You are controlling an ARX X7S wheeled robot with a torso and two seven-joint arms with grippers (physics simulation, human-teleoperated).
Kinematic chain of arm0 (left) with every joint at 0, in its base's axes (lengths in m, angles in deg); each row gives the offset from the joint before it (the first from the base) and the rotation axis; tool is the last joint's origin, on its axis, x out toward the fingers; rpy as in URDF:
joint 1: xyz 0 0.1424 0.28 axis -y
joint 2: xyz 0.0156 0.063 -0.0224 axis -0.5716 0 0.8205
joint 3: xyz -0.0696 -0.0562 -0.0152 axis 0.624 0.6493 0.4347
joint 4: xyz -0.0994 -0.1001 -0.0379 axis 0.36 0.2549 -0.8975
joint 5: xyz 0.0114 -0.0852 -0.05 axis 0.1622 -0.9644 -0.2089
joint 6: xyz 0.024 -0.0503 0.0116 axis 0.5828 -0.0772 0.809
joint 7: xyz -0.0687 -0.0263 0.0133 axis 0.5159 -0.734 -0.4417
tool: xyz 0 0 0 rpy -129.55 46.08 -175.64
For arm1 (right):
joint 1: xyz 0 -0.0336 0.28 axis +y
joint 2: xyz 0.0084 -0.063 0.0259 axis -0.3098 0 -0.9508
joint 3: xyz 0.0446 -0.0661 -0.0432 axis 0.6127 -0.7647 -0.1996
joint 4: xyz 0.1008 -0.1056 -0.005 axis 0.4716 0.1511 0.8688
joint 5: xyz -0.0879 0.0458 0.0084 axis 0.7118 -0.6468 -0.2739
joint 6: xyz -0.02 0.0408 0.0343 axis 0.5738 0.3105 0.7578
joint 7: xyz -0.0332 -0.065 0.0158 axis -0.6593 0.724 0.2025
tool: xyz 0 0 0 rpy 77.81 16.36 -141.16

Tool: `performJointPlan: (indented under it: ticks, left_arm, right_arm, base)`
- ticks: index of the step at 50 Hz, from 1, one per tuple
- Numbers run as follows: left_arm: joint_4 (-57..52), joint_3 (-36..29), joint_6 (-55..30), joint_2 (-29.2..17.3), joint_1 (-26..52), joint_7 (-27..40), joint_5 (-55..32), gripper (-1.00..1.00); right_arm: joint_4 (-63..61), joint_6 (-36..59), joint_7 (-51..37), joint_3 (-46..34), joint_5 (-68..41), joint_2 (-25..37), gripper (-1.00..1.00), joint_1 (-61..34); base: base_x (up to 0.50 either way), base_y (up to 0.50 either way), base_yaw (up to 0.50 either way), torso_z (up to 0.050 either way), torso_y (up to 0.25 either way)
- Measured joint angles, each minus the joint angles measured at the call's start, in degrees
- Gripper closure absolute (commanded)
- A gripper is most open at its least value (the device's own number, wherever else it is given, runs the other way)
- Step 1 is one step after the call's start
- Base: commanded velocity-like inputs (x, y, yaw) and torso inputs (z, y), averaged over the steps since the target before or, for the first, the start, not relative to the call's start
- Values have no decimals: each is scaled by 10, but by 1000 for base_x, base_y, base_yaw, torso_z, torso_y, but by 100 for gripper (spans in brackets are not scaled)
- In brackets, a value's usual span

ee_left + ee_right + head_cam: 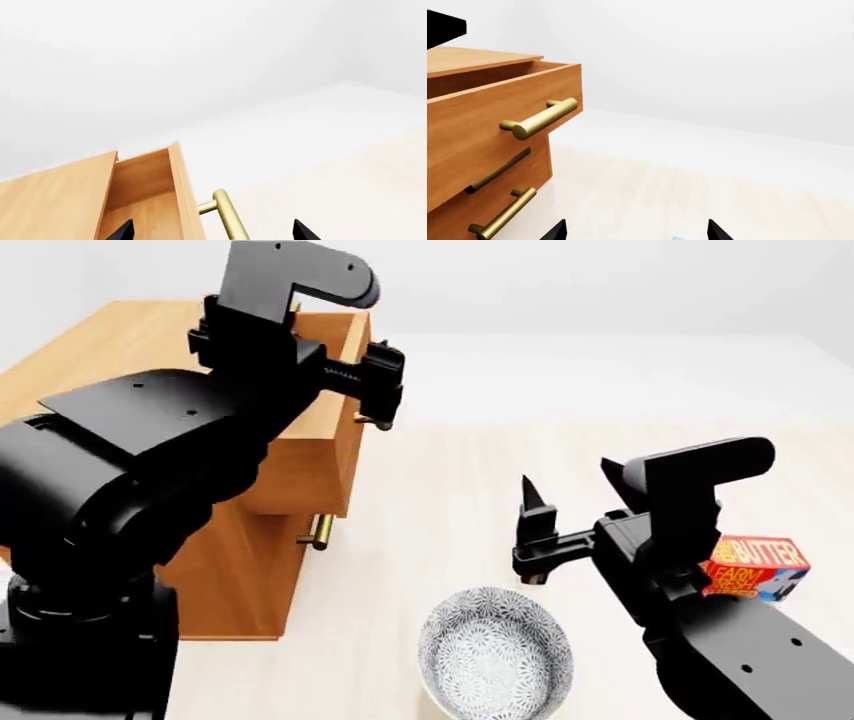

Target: Put the chocolate pudding in the top drawer of the cabinet and close it.

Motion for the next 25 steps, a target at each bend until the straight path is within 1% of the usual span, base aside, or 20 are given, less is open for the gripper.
performJointPlan:
  ticks: [10,16,20,25]
  left_arm:
    - [219,-33,34,50,104,-18,34,-100]
    - [381,-60,63,81,176,-35,44,-100]
    - [503,-126,102,95,230,-38,-5,-100]
    - [624,-245,147,108,284,-30,-121,-100]
  right_arm:
    - [-1,-15,7,13,-8,4,-100,17]
    - [-2,-22,12,21,-13,7,-100,26]
    - [-2,-27,16,25,-15,10,-100,32]
    - [1,-35,20,29,-15,14,-100,37]
  base:
    - [0,0,0,0,0]
    - [0,0,0,0,0]
    - [0,0,0,0,0]
    - [0,0,0,0,0]
